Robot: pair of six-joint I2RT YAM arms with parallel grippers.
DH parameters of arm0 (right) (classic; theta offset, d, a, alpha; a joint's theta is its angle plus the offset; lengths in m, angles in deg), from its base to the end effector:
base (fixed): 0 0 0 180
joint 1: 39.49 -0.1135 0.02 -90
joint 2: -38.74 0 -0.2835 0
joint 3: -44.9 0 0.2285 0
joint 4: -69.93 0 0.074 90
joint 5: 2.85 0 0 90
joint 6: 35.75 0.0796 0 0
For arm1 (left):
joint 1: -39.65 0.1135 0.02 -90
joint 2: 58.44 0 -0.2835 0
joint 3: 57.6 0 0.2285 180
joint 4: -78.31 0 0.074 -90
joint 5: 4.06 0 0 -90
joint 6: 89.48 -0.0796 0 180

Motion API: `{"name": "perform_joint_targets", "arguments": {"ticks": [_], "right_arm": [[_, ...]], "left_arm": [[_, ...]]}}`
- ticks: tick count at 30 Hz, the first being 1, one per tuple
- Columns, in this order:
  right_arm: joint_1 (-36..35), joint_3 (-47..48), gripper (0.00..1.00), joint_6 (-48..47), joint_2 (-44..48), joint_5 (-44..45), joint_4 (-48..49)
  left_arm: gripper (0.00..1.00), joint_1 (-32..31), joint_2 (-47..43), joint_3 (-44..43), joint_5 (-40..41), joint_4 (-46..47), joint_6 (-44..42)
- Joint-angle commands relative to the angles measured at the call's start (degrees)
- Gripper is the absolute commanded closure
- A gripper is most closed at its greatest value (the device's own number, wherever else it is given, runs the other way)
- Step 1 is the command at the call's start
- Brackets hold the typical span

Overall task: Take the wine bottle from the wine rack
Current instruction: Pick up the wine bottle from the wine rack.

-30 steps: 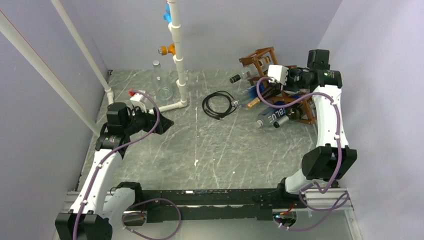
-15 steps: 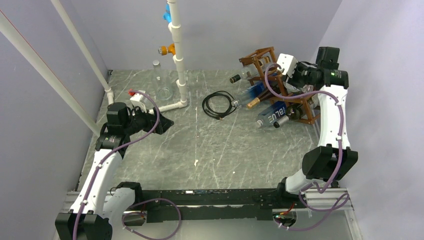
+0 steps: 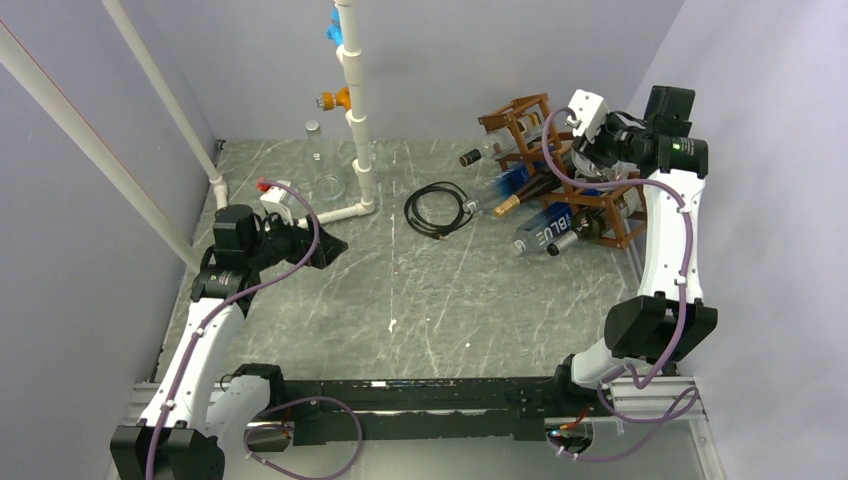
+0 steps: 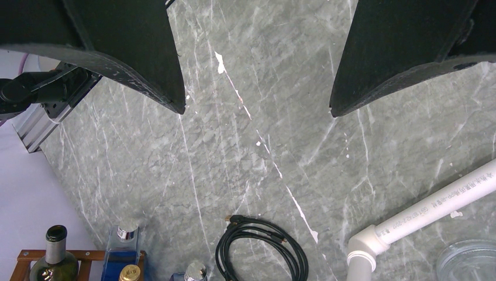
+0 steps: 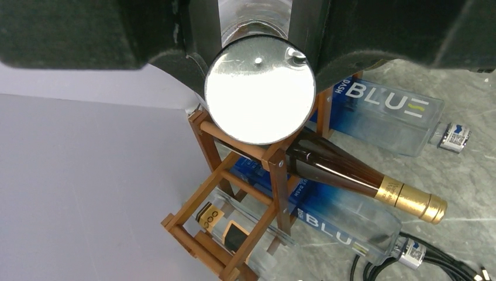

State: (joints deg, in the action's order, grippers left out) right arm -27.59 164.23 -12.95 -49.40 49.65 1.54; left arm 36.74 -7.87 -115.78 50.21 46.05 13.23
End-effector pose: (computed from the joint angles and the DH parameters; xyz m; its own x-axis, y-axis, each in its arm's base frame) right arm 0.3187 -0.0176 0.4323 0.0573 -0.7595 -0.6480 -0.6659 0.4545 -0.5917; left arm 0.1898 -0.0562 0.3049 -0.5320 -0.1518 -0.8330 0.4656 0.7692 -0.4376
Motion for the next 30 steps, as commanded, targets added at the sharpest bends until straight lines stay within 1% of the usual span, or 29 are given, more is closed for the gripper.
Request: {"name": "perform_joint_targets", "arguments": {"ticks": [1, 11, 30], "right_arm": [[0.6, 6.0, 1.00, -0.9, 2.9, -2.9, 13.0], [0.8, 7.9, 1.00, 4.3, 2.5, -4.0, 15.1], [0.8, 10.9, 1.00, 11.4, 2.8, -7.3, 16.0]], "left_arm": [[0.01, 0.2, -0.7, -0.7, -0.5, 1.4, -1.3], [0.01, 0.2, -0.6, -0.8, -0.3, 1.4, -1.3], [0.01, 0.2, -0.5, -0.7, -0.4, 1.5, -1.3]]}}
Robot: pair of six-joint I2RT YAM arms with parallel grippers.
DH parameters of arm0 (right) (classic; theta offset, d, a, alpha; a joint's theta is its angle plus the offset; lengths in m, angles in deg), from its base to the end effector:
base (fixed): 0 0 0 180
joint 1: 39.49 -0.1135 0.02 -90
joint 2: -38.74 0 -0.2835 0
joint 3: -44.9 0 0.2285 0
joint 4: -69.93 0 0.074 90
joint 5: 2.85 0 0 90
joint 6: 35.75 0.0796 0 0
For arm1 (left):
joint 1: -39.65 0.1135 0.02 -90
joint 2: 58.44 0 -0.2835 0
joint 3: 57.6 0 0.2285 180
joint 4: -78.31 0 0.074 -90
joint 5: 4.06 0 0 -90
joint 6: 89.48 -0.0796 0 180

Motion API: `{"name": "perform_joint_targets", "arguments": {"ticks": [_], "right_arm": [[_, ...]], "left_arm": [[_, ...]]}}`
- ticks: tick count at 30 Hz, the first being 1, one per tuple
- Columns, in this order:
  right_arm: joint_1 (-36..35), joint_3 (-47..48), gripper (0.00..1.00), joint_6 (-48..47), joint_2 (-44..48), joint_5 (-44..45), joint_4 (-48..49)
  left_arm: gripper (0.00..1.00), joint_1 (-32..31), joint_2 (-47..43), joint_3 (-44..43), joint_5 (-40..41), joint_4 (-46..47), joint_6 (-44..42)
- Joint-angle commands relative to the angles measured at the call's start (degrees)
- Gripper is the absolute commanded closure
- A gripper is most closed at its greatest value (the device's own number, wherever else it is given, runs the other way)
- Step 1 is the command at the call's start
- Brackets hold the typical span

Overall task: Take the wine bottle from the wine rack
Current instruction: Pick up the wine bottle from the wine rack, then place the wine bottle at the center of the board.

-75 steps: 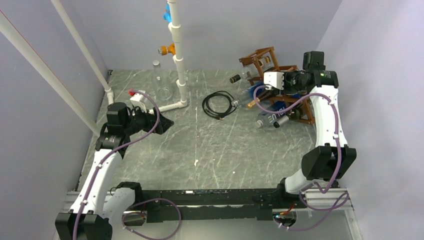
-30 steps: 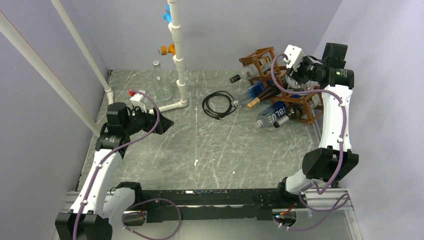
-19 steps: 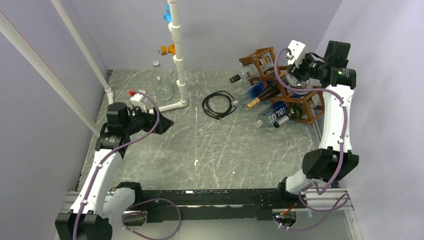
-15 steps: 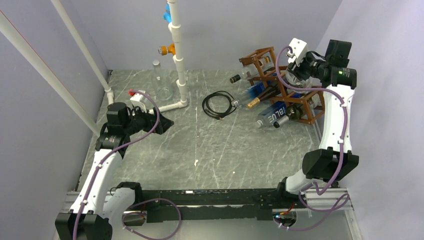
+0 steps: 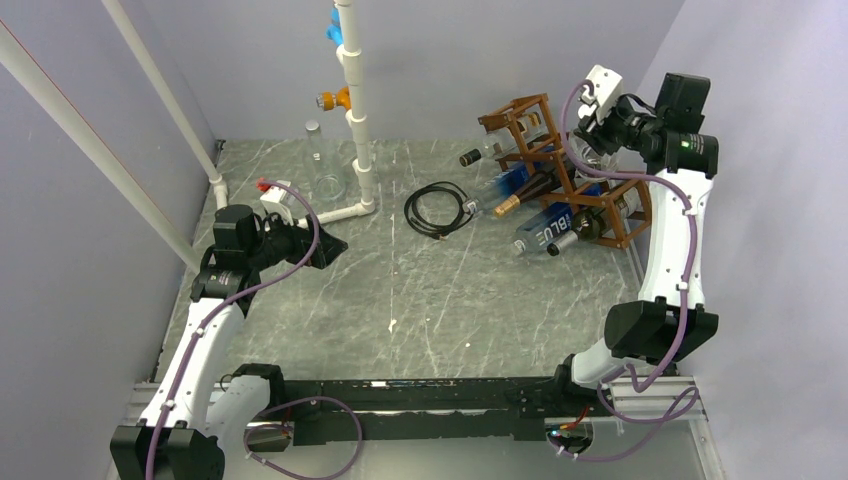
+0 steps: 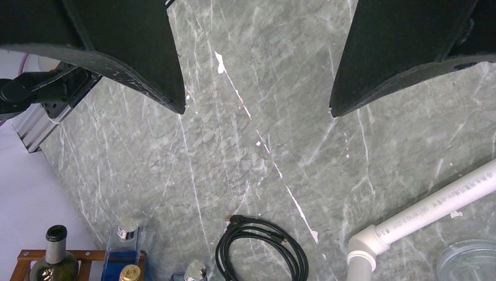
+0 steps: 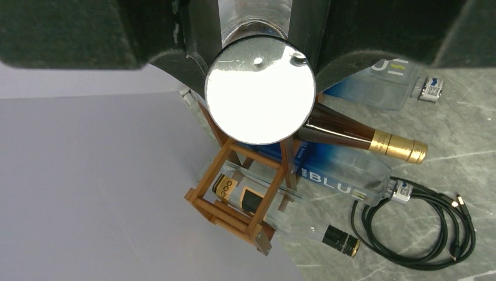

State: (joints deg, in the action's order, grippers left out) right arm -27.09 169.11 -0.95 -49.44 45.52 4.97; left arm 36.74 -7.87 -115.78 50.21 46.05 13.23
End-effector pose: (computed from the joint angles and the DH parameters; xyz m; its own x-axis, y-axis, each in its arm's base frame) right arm 0.3167 -0.0155 0.4667 0.0649 -0.6427 -0.7634 -0.6204 0.5732 -0.5353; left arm 0.1898 -0.0562 0.3049 -0.5320 -0.1518 -0.8330 0.4656 0.7692 -0.4376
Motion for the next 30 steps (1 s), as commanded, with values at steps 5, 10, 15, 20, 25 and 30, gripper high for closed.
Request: {"name": "perform_joint_targets", "arguments": {"ticks": [5, 10, 15, 20, 25, 30], "right_arm": [[0.3, 6.6, 1.00, 1.6, 3.1, -4.5, 12.4], [0.3, 7.6, 1.00, 4.1, 3.4, -6.0, 11.9], [0.3, 8.5, 1.00, 6.9, 3.9, -7.9, 11.0], [0.3, 8.7, 1.00, 10.1, 4.8, -9.9, 9.8], [0.1, 8.3, 1.00, 13.4, 5.8, -11.8, 8.7], [-0.3, 7.2, 1.00, 17.2, 7.0, -14.0, 7.9]], "left_arm": [[0.01, 0.2, -0.5, -0.7, -0.4, 1.5, -1.3], [0.01, 0.2, -0.5, -0.7, -0.4, 1.5, -1.3], [0.01, 0.2, -0.6, -0.7, -0.4, 1.5, -1.3], [0.01, 0.2, -0.5, -0.7, -0.5, 1.5, -1.2], [0.00, 0.2, -0.4, -0.7, -0.4, 1.5, -1.3], [0.01, 0.2, -0.3, -0.7, -0.3, 1.4, -1.3]]}}
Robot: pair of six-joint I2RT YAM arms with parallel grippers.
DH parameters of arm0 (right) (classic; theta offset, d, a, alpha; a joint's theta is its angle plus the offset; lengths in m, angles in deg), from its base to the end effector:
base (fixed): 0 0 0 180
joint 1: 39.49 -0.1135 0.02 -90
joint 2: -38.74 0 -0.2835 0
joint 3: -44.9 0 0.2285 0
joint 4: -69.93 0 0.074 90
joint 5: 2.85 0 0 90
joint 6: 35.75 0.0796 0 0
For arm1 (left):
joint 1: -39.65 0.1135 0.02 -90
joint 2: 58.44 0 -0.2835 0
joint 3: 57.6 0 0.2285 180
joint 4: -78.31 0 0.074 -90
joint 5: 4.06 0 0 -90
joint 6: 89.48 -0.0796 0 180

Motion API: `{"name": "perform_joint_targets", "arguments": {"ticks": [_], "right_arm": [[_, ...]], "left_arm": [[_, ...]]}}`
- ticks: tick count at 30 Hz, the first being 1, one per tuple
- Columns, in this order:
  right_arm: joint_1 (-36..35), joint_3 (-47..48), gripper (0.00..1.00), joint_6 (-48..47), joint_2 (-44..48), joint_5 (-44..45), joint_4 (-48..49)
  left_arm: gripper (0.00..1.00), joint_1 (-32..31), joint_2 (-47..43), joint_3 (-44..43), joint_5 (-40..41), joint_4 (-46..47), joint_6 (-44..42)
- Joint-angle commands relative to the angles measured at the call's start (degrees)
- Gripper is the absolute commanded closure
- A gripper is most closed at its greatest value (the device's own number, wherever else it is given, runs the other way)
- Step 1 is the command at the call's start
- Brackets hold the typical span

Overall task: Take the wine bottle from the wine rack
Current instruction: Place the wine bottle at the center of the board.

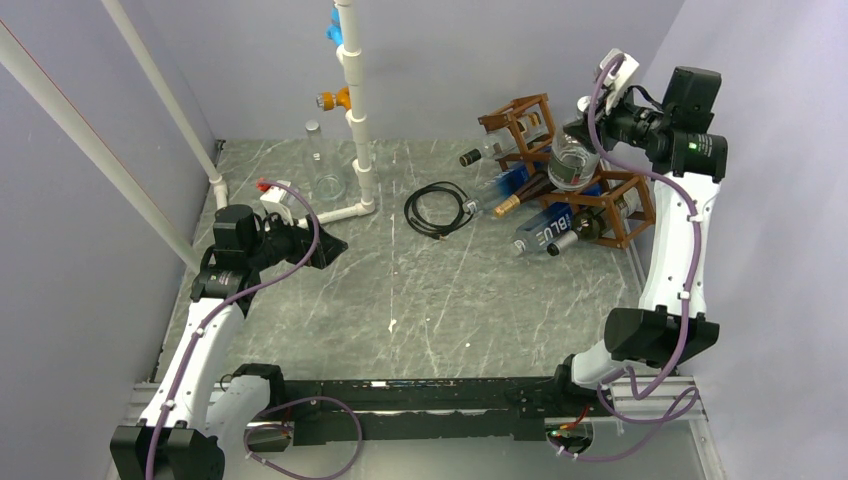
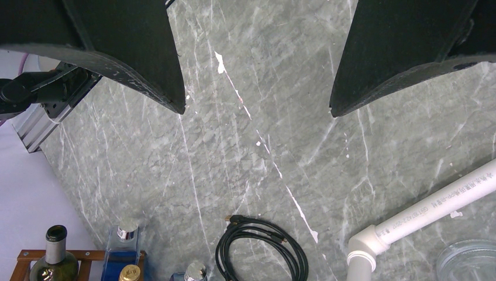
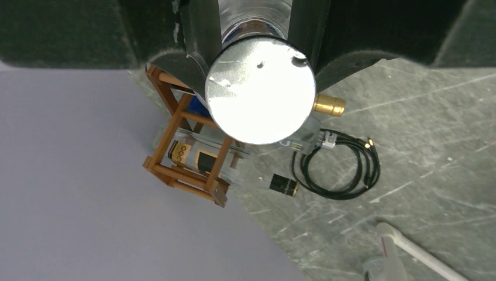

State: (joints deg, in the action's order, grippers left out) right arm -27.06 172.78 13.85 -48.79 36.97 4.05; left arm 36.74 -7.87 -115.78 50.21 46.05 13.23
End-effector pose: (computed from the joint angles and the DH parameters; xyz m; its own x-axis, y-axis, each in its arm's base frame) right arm 0.3009 -0.0037 0.4908 0.0288 -0.4314 -0.9017 -0.6832 0.6500 -0.3328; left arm 0.1898 -0.0562 0.3049 -0.5320 -0.1518 -0.8330 0.4656 0.7692 -0.4376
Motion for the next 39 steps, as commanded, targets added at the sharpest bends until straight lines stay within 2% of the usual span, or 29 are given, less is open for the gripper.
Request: {"name": "perform_joint_targets", "arguments": {"ticks": [1, 11, 17, 22, 29, 39], "right_arm": [[-0.5, 3.3, 1.00, 2.9, 6.6, -5.7, 8.6], [-1.9, 0.8, 1.00, 8.0, 8.7, -8.8, 7.0], [-5.2, -2.0, 1.00, 9.2, 9.7, -9.4, 5.3], [-9.8, -5.9, 1.00, 9.0, 10.5, -9.0, 3.6], [-17.5, -10.6, 1.00, 5.6, 11.2, -9.5, 0.5], [-27.9, -19.9, 1.00, 4.0, 10.0, -11.1, 2.6]], "left_arm": [[0.00, 0.2, -0.3, -0.7, -0.3, 1.4, -1.3], [0.00, 0.2, -0.2, -0.7, -0.6, 1.5, -1.3], [0.00, 0.2, -0.3, -0.5, -2.0, 2.2, -1.3], [0.01, 0.2, 0.3, -0.1, -5.4, 3.7, 0.1], [0.01, -0.2, -0.4, 1.9, -8.8, 7.9, 6.4], [0.00, -8.6, -4.2, 3.7, -4.4, 9.8, 8.8]]}}
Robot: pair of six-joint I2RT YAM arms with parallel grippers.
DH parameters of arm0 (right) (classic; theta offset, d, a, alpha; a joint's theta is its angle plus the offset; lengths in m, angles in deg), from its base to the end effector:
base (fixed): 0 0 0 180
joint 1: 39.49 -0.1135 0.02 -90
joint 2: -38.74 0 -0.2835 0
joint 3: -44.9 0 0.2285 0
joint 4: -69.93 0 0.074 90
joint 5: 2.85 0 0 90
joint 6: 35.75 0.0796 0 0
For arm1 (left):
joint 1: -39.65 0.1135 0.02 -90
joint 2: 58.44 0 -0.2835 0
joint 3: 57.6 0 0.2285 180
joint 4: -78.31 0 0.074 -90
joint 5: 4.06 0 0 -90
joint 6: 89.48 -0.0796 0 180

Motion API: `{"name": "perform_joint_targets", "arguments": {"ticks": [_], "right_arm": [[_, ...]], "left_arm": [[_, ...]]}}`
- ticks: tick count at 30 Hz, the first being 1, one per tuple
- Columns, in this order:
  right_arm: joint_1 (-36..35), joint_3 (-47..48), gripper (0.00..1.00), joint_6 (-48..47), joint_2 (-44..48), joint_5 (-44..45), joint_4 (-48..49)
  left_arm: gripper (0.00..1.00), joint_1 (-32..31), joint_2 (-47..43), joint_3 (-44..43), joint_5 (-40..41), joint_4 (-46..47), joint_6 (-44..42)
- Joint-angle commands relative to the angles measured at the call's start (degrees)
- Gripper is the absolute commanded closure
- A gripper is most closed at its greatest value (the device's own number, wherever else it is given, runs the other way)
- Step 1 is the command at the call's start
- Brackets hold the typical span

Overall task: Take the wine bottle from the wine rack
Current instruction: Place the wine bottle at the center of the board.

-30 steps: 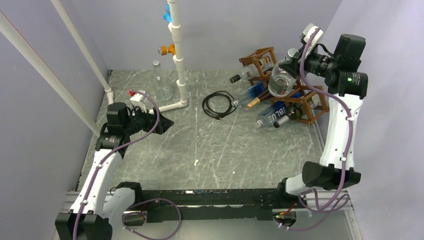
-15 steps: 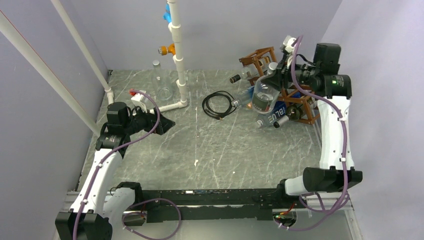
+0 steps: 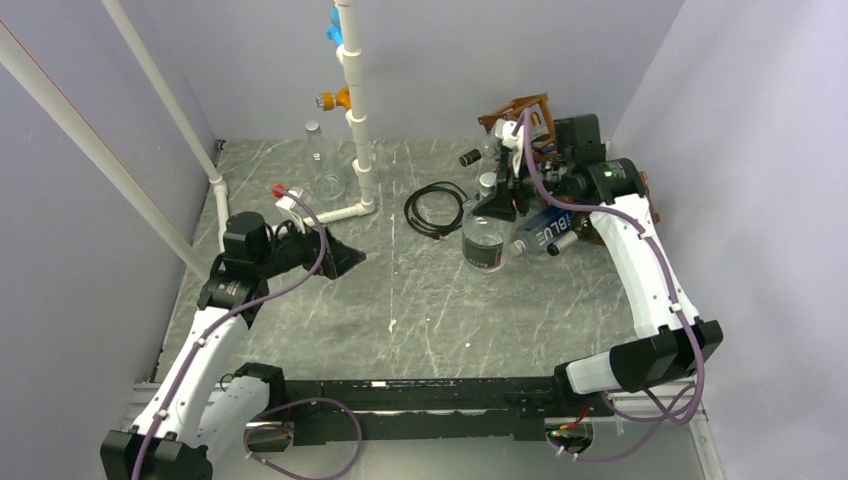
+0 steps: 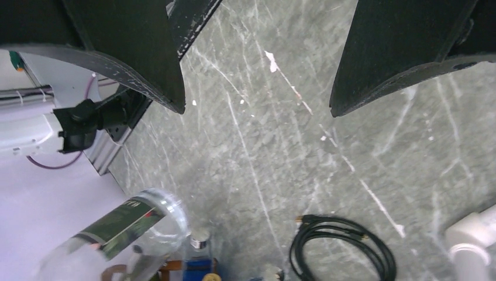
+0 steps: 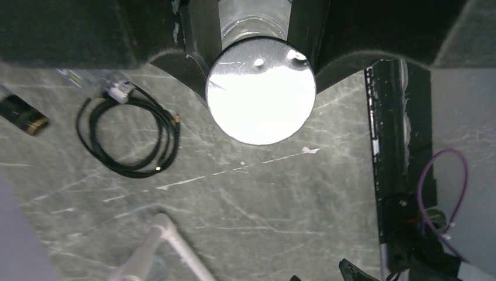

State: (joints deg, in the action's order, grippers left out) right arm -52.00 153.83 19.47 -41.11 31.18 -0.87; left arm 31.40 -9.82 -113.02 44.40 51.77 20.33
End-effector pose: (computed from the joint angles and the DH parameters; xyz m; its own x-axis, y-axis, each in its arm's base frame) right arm 0.2378 0.1203 0.4247 -0.1200 -0.3536 -0.9277 -0.9662 0.2565 0.0272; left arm 0.1757 -0.0788 0.3082 -0.5602 -0.1751 -0.8096 0.5689 0.6291 -0.5297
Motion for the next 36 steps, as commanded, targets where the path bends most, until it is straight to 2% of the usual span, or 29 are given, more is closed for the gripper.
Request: {"name": "perform_joint_targets", "arguments": {"ticks": [1, 8, 21, 33, 36], "right_arm": [[-3.9, -2.0, 1.00, -1.6, 2.1, -5.4, 8.4], [-10.3, -9.0, 1.00, -3.5, -0.7, -6.3, 13.1], [-14.0, -19.8, 1.00, -5.2, -0.2, -6.0, 22.1], [-14.6, -24.7, 1.00, -8.5, 1.4, -4.0, 25.6], [-14.7, -26.1, 0.97, -9.5, 1.9, -4.1, 26.0]], "left_arm": [[0.00, -4.4, -2.5, 1.1, 2.2, 4.5, 1.9], [0.00, -13.2, -4.4, 3.3, 8.0, 10.5, 2.4], [0.01, -22.0, -7.5, 9.9, 17.5, 24.4, 3.1], [0.01, -28.2, -2.7, 9.6, 21.6, 27.3, 2.1], [0.01, -29.4, -2.0, 9.6, 22.8, 27.5, 1.5]]}}
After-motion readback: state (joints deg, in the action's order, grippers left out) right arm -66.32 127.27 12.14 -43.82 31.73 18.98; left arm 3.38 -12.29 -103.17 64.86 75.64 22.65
